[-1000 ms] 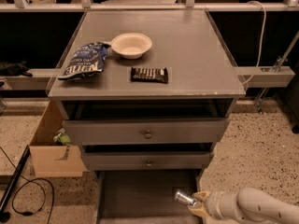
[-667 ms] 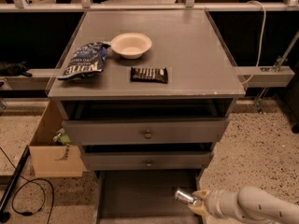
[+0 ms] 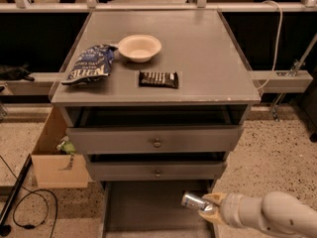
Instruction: Pick redbull can from bottom drawer and place on counter
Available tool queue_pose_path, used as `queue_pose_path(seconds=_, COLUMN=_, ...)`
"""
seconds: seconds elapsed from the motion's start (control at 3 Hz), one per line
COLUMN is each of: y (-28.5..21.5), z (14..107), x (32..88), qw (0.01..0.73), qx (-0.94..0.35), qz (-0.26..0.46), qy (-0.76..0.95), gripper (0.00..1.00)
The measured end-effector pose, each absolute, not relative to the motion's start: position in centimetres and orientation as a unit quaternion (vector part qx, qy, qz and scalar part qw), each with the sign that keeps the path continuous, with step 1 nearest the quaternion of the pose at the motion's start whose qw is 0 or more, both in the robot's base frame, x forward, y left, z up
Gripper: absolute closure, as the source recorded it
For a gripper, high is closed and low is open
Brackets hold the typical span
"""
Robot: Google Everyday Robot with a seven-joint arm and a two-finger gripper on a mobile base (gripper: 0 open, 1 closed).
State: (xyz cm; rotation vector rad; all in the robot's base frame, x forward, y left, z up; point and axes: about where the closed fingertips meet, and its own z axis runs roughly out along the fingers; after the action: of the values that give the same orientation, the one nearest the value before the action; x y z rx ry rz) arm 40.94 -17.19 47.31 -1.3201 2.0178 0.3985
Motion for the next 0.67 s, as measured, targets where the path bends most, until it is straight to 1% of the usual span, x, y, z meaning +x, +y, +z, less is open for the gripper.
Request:
queue_pose_path(seconds=0.33, y=-17.68, z=57.26, x=40.78, qw=0.371, qx=-0.546, qz=0.098, qy=0.744, gripper=1.0)
queue_pose_path(seconds=0.67, y=-17.69, z=57.97, x=41.01, qw=0.377, qx=-0.547, qz=0.098, qy=0.741, gripper=1.0)
